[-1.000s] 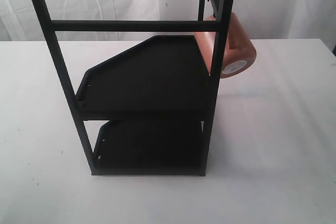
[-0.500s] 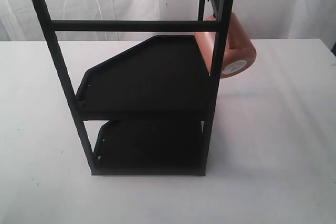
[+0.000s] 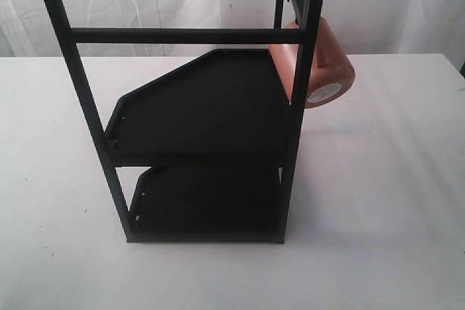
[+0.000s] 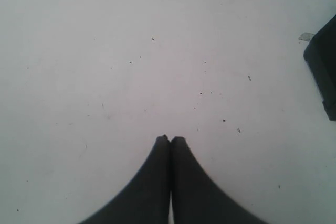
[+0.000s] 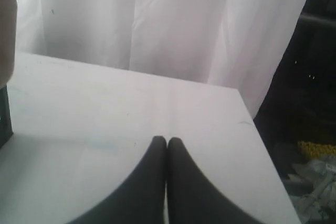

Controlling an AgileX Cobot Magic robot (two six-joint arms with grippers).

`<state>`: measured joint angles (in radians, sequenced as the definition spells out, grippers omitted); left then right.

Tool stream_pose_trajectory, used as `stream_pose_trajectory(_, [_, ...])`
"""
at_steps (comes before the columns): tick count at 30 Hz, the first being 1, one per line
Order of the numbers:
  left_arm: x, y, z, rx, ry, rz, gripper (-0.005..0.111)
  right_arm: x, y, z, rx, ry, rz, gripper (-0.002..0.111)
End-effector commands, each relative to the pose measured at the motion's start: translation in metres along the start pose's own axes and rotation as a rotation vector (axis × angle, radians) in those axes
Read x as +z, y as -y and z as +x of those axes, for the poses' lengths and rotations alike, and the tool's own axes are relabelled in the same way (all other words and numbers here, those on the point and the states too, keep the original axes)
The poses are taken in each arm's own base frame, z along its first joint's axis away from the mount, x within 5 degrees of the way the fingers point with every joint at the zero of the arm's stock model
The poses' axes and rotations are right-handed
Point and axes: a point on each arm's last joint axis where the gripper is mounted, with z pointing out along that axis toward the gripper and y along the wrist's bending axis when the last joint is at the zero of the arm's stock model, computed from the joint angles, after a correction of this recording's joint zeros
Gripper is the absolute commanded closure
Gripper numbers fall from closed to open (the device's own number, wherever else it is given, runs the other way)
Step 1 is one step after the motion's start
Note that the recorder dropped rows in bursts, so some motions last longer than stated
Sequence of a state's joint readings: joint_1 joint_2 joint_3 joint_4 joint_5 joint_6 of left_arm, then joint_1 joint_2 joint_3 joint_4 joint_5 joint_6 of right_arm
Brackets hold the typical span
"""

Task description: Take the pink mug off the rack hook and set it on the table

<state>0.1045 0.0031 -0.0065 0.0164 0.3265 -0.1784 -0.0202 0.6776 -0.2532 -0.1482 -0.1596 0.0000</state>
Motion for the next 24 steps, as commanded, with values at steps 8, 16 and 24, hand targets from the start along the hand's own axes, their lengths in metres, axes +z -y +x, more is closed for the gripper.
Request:
stream_pose_trajectory(8, [0.001,0.000,0.002,-0.001,-0.010,0.008,0.107,0.041,0.005,-0.009,0.097,-0.434,-0.008,0.108])
stream_pose_trajectory(16, [0.001,0.000,0.002,-0.001,-0.010,0.008,0.107,0.057,-0.004,-0.011,0.158,-0.625,-0.120,0.108])
stream_pose_trajectory(24, [0.001,0.000,0.002,-0.001,-0.010,0.008,0.107,0.045,-0.033,-0.018,0.215,-0.703,-0.480,0.108])
